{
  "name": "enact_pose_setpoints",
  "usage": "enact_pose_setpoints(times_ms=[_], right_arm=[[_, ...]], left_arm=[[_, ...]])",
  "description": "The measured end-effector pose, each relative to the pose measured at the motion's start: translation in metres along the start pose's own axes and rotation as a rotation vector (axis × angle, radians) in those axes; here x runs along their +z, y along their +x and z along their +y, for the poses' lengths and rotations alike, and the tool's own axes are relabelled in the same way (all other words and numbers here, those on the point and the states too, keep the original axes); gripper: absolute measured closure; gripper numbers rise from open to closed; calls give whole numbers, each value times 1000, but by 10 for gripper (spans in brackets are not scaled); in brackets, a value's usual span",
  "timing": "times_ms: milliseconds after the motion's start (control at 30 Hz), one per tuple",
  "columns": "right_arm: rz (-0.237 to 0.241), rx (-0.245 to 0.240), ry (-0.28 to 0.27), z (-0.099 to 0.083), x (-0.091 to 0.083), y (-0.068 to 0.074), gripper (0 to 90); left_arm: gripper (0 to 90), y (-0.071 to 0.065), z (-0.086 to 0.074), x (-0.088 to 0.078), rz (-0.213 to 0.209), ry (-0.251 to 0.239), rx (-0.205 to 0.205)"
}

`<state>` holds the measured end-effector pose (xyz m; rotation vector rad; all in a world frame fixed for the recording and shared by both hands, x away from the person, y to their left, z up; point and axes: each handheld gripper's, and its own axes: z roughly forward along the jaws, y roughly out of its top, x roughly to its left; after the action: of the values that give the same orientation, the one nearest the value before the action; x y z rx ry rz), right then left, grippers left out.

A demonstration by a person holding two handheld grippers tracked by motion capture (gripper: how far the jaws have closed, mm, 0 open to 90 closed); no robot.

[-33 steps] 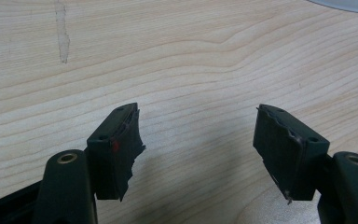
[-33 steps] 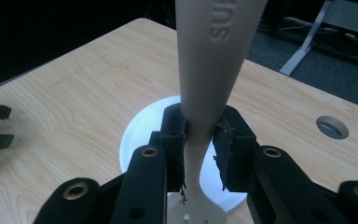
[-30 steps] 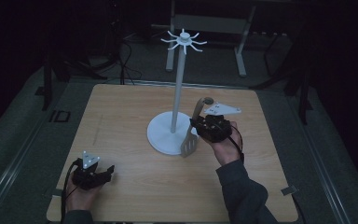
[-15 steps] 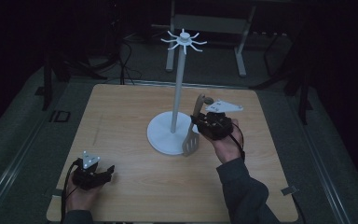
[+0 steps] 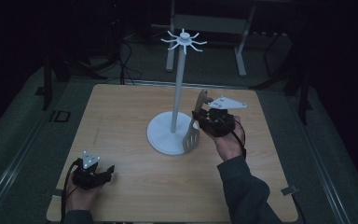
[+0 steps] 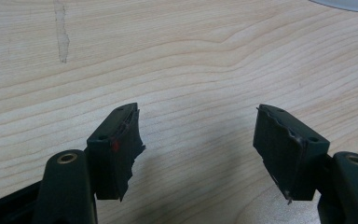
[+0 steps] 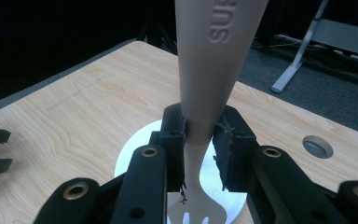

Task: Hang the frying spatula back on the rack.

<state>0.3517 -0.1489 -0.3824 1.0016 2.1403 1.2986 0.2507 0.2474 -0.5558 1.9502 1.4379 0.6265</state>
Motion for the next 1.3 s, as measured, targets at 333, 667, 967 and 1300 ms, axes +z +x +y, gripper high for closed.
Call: enact_pose_setpoints(times_ms=[333,667,967,1300], right_arm=[[0,6,-19,6,-2,-3,743],[4,6,-44,10,-5,-9,743],[14,-10,-74,17,-10,-13,743],[35,-24,-99,22,-12,-18,742]], left_arm=[[320,0,0,0,0,-2,-2],[320,0,0,0,0,-4,-3],[320,1,0,0,2,-2,-4],[320,1,0,0,2,-2,-4]])
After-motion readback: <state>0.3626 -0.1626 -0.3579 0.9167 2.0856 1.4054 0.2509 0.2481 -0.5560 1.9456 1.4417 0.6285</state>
